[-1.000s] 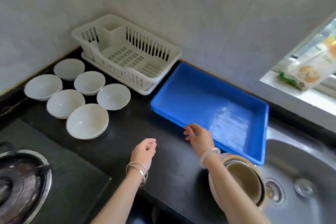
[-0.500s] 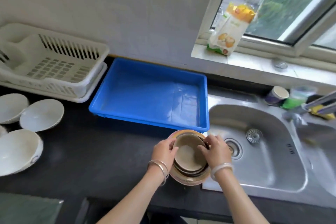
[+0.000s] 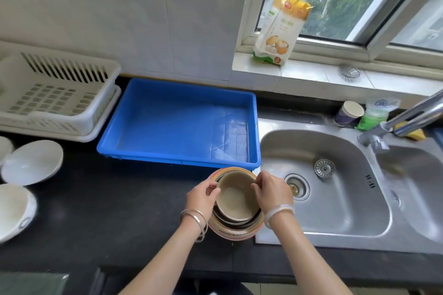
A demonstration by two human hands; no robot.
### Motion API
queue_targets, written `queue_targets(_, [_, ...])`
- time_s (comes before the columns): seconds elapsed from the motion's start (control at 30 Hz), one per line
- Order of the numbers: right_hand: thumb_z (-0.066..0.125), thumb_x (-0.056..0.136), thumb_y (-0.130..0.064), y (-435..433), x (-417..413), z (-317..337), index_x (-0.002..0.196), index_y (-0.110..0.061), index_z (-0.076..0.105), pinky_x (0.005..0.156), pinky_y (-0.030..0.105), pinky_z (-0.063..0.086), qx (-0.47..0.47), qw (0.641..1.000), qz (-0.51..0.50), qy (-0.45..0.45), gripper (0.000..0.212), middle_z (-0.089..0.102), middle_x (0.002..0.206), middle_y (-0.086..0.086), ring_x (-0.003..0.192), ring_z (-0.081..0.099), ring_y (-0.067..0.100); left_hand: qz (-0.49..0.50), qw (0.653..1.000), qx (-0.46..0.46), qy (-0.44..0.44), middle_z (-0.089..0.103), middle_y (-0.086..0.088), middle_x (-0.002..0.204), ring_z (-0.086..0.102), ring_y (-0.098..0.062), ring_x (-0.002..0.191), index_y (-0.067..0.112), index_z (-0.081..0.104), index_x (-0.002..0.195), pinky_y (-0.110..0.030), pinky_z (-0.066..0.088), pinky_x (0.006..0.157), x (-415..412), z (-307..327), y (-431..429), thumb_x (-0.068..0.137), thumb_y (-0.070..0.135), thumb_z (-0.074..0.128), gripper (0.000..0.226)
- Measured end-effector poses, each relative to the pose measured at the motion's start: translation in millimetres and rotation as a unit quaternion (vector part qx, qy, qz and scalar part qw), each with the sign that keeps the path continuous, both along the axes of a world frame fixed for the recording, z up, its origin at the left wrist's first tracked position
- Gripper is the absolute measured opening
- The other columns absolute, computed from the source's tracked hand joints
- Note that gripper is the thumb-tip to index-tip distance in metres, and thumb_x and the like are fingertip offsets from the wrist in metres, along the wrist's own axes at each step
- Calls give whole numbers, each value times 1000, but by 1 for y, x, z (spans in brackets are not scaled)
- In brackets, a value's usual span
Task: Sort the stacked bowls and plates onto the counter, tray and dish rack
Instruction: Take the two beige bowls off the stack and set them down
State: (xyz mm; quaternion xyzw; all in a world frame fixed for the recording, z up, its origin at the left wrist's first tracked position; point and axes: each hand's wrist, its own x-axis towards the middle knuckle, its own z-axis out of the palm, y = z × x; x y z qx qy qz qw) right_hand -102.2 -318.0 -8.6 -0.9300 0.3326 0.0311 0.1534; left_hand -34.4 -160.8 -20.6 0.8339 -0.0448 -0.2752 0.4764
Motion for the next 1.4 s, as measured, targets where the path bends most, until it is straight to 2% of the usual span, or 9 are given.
queue_targets(0.13, [52,90,-29,-1,1,1,90,-15,57,62,29,39,-10,1000,13,7,14,69,93,6,88,61,29,15,1000,-20,17,65,-1,96,63,-17,92,17,65,97,-34,56,84,3,-4,2,90,17,55,12])
queue_targets(0.3, [48,92,-28,-5,5,6,95,-14,53,62,29,33,-7,999,28,21,16,68,96,10,90,61,31,37,997,-56,48,63,-1,89,62,-8,80,18,62,89,-11,52,56,5,-6,3,92,15,51,11])
queue_targets(0.43, [50,91,-24,-12,3,12,93,-14,52,61,29,34,51,998,33,7,11,68,91,11,85,61,32,27,999,-25,38,64,-2,87,63,-11,79,15,62,85,-22,57,67,8,-6,3,87,10,58,6])
queue_targets(0.63, [57,87,-15,-14,-1,26,73,-19,46,66,40,56,197,977,-22,-85,19,70,82,11,66,67,31,49,997,-30,51,67,-13,89,67,-20,80,8,59,80,-19,55,57,12,-4,5,85,6,60,6])
queue_targets(0.83, [62,83,-11,-7,17,46,69,-19,50,48,28,56,269,948,-52,-160,20,67,72,8,45,63,18,96,991,-75,54,69,-18,84,69,-29,81,11,56,72,-38,60,70,28,10,21,82,5,62,13])
queue_targets(0.93, [63,81,-8,2,33,54,73,-18,54,42,22,53,278,943,-43,-179,16,65,65,1,41,61,9,137,985,-96,51,68,-15,82,68,-25,79,10,55,71,-28,58,61,41,17,39,82,3,61,14])
queue_targets(1.1, [63,82,-10,29,65,58,73,-25,54,61,36,58,294,940,-7,-171,19,68,71,5,54,63,17,204,972,-105,42,67,-15,81,67,-22,77,8,56,73,-30,59,66,58,25,83,83,2,60,12])
queue_targets(1.27, [60,84,-8,71,102,48,76,-22,53,43,19,52,334,933,38,-130,17,67,78,9,41,60,7,289,951,-106,38,65,-16,75,66,-21,72,6,54,72,-25,58,60,64,21,140,84,1,59,14])
queue_targets(1.4, [58,83,-11,111,128,34,78,-18,53,54,33,58,335,933,73,-109,11,66,73,3,41,60,13,377,918,-114,52,58,-13,67,60,-19,66,6,50,67,-28,59,61,60,8,190,84,-3,57,21])
